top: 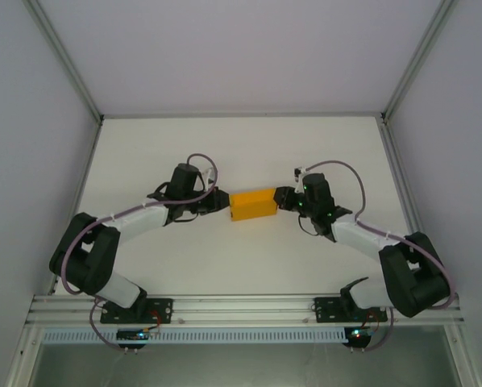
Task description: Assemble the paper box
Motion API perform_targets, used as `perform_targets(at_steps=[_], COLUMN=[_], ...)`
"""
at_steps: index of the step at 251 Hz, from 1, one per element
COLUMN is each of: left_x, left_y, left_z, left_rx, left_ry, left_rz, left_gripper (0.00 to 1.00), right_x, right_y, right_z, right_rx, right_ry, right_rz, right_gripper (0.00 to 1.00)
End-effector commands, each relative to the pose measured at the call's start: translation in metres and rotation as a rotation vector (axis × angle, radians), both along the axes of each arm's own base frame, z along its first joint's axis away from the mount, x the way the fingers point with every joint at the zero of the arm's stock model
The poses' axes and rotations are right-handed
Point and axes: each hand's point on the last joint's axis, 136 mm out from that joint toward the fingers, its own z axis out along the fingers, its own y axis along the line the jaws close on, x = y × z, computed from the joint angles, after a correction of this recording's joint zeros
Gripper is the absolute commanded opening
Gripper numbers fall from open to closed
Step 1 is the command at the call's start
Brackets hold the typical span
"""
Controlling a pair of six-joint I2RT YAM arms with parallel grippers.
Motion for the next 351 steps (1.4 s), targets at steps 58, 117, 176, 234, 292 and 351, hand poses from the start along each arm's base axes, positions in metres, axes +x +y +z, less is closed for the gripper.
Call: perform_targets(at_steps=[58, 117, 176, 234, 292, 351], left_x=[-0.044, -0.006, 0.025, 0.034, 0.041, 0.027], left_y=[0.053, 0.033, 0.01, 0.002, 0.026, 0.1], left_z=[-0.094, -0.038, 0.021, 0.052, 0.086, 0.115], left_rx=[0.375, 0.351, 0.287, 0.258, 0.339, 0.435], left_ry=[0.218, 0.024, -0.145, -0.224, -0.316, -0.417], left_rz=[0.067, 0.029, -0.005, -0.023, 0.04, 0.268], left_gripper=[0.0, 0.35, 0.58, 0.83, 1.0, 1.0], right_x=[-0.057, -0.037, -0.017, -0.005, -0.008, -0.028], right_y=[-0.022, -0.01, -0.001, 0.002, 0.021, 0.042], right_z=[-0.087, -0.039, 0.013, 0.039, 0.082, 0.085], right_rx=[-0.11, -0.152, -0.171, -0.168, -0.331, -0.565], right_ry=[0.237, 0.129, 0.053, 0.008, -0.234, -0.425], right_rz=[-0.024, 0.045, 0.077, 0.092, 0.395, 0.82], right_gripper=[0.0, 0.03, 0.26, 0.42, 0.99, 0.99])
